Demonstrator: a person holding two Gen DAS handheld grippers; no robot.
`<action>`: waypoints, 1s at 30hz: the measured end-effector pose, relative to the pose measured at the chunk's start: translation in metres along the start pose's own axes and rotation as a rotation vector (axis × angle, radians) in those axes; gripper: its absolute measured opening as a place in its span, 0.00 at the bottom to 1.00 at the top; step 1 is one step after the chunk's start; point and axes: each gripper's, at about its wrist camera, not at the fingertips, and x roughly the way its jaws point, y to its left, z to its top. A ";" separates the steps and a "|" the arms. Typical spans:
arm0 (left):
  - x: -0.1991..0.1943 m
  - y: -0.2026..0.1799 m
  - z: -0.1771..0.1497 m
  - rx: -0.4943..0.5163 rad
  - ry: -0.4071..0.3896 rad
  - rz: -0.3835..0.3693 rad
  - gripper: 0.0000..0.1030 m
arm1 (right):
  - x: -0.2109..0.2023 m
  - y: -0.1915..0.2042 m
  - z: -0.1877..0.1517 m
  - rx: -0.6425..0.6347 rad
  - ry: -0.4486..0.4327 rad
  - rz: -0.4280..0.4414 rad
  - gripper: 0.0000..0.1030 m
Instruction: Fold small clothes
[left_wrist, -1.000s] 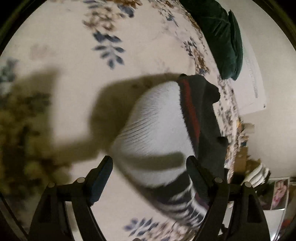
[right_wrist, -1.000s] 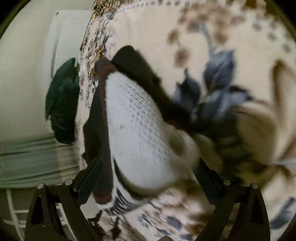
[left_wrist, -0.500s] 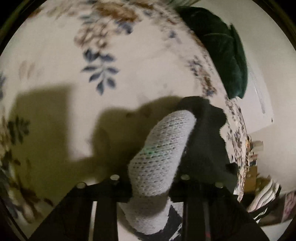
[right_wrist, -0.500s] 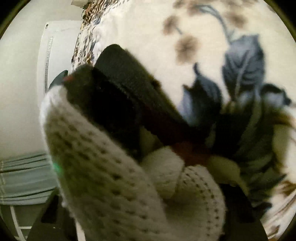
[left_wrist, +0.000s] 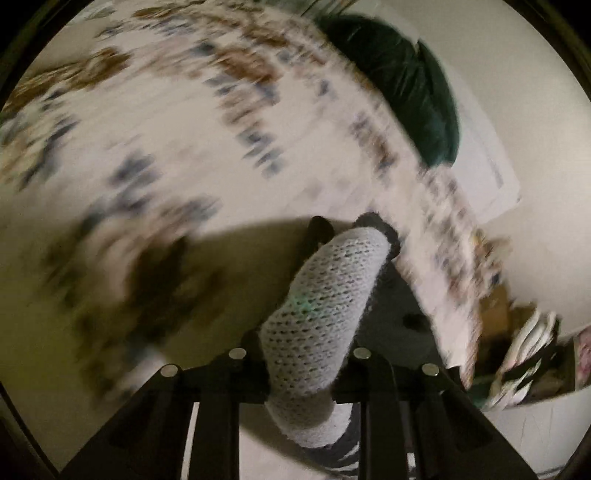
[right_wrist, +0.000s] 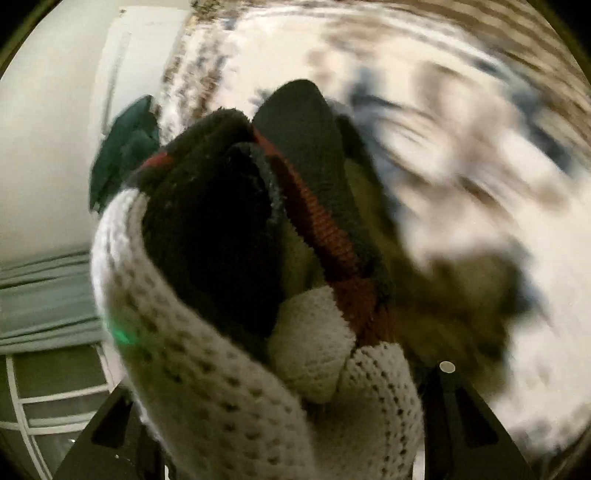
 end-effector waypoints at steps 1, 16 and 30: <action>-0.006 0.015 -0.015 -0.001 0.035 0.030 0.19 | -0.015 -0.019 -0.015 0.017 0.016 -0.027 0.42; -0.031 0.043 -0.040 0.144 0.238 0.220 0.65 | -0.079 -0.082 -0.050 -0.112 0.066 -0.411 0.74; 0.105 -0.131 0.011 0.693 0.219 0.198 0.90 | 0.046 0.156 0.064 -0.672 -0.019 -0.489 0.74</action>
